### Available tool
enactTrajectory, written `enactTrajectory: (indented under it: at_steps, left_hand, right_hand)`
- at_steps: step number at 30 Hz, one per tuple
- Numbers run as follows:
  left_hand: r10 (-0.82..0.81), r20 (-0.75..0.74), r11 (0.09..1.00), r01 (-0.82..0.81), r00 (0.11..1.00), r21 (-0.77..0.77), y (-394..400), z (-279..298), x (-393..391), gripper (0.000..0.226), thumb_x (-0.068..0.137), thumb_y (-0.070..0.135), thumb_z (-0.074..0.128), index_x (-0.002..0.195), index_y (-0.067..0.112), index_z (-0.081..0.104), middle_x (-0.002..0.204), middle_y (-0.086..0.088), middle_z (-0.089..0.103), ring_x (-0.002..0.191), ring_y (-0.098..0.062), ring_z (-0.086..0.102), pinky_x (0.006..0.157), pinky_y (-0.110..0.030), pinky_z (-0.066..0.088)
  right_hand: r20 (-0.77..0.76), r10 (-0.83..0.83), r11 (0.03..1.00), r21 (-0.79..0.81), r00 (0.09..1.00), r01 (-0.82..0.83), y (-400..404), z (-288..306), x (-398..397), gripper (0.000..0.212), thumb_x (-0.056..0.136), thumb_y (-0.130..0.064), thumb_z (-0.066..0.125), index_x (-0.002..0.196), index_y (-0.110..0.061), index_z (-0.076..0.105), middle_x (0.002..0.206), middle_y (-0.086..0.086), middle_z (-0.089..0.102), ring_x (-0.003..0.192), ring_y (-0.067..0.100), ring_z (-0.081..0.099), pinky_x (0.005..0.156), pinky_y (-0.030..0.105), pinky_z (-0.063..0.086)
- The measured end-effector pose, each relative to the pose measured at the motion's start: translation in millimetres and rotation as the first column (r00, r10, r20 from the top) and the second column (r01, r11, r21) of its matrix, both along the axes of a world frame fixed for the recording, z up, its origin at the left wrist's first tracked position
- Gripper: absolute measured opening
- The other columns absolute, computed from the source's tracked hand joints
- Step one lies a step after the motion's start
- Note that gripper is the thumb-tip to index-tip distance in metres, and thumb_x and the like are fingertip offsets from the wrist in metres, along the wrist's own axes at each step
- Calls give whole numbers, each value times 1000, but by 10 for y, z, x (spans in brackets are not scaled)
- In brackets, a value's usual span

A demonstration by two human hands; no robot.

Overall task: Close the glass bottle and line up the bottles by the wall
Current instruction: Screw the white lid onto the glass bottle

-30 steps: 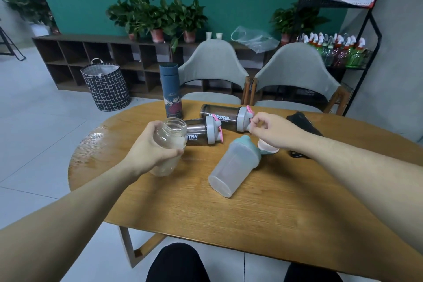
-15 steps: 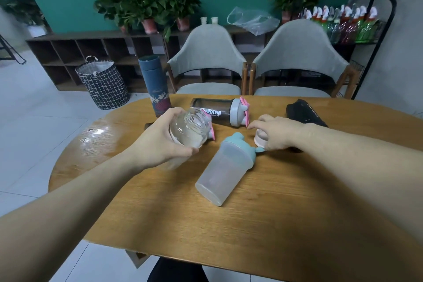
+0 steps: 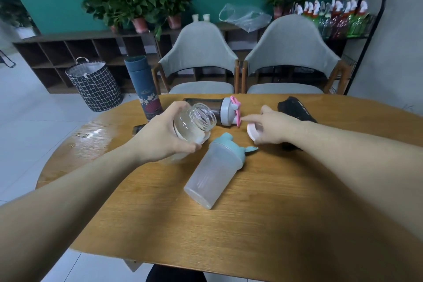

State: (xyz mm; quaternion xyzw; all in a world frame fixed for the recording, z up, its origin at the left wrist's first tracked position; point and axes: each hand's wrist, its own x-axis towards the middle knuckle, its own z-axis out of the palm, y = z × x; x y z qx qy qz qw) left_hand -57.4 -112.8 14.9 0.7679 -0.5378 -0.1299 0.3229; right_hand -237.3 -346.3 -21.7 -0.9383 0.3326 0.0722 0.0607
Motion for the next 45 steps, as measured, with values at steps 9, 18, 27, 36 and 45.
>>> enactTrajectory:
  at_steps: [9, 18, 27, 36, 45]
  left_hand:
    - [-17, 5, 999, 17, 1000, -32, 37, 228, -354, 93, 63, 31, 90, 140, 32, 37, 125, 9, 60, 114, -14, 59, 96, -29, 48]
    - [-42, -58, 998, 40, 997, -45, 132, 297, -797, 94, 64, 34, 90, 143, 31, 38, 130, 8, 59, 118, -13, 57, 102, -36, 47]
    - [-160, -16, 986, 158, 987, -57, 176, 286, -1202, 83, 66, 25, 90, 133, 39, 42, 117, 16, 61, 110, -9, 59, 85, -12, 45]
    - [-244, 19, 968, 244, 970, -59, 130, 213, -1428, 87, 60, 38, 86, 136, 37, 44, 120, 6, 63, 110, -15, 60, 97, -39, 49]
    - [-200, 124, 975, 209, 972, -69, 70, 149, -1467, 92, 61, 40, 84, 141, 40, 39, 123, 6, 54, 109, -14, 56, 95, -40, 49]
  right_hand:
    - [556, -639, 705, 700, 532, 115, 190, 373, -530, 49, 80, -45, 81, 119, -27, 57, 117, 3, 62, 104, 24, 68, 90, 42, 60]
    - [567, -700, 504, 823, 435, -262, 739, 611, -832, 32, 91, -27, 70, 115, -8, 57, 119, 19, 64, 98, 24, 61, 87, 38, 55]
    - [710, -168, 782, 518, 683, -346, 1064, 1040, -1379, 73, 82, -14, 84, 139, -46, 52, 136, 0, 56, 118, 20, 65, 103, 35, 51]
    - [529, 201, 871, 288, 824, -398, 1056, 1099, -1630, 72, 80, -10, 84, 124, -51, 46, 139, -16, 49, 122, 5, 55, 102, 37, 51]
    - [530, 82, 905, 315, 844, -286, 1061, 1018, -1626, 56, 80, -38, 84, 122, -41, 48, 121, -8, 62, 96, 20, 70, 83, 37, 59]
